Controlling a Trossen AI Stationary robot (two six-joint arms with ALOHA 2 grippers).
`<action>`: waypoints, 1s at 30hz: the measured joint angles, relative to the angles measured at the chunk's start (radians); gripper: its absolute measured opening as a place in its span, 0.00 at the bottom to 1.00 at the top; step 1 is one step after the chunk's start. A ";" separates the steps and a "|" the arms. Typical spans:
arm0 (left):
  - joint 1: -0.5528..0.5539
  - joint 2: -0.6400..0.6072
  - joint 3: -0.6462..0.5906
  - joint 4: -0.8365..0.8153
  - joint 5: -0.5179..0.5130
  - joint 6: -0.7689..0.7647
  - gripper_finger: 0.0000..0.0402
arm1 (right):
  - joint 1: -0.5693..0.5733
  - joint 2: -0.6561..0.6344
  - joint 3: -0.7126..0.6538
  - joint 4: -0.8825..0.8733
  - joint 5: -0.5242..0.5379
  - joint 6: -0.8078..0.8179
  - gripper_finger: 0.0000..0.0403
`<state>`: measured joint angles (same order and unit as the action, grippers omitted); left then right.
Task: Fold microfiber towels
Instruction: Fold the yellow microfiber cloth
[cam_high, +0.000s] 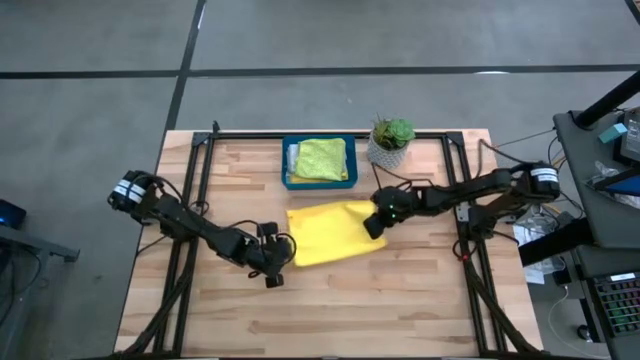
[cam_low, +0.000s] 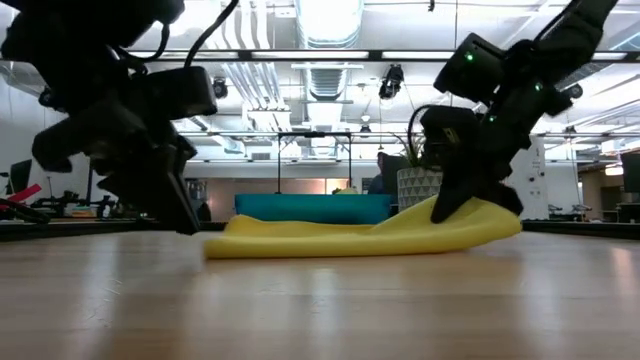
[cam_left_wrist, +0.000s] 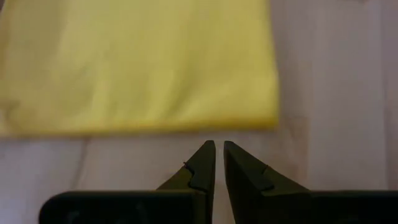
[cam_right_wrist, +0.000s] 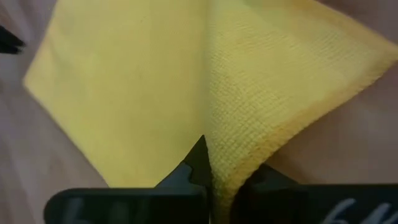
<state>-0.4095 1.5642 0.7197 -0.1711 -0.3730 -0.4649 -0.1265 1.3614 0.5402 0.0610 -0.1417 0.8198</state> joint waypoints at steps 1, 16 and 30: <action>0.000 0.000 -0.004 0.005 -0.008 0.000 0.05 | -0.009 -0.016 0.016 -0.061 0.004 -0.015 0.03; 0.053 0.181 -0.010 0.311 -0.215 0.087 0.05 | -0.051 0.007 0.360 -0.655 0.091 -0.174 0.03; 0.072 0.270 -0.008 0.461 -0.239 0.128 0.05 | 0.022 0.286 0.675 -0.718 0.088 -0.225 0.03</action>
<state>-0.3378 1.8343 0.7116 0.2904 -0.6125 -0.3370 -0.1046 1.6473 1.2151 -0.6570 -0.0536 0.5949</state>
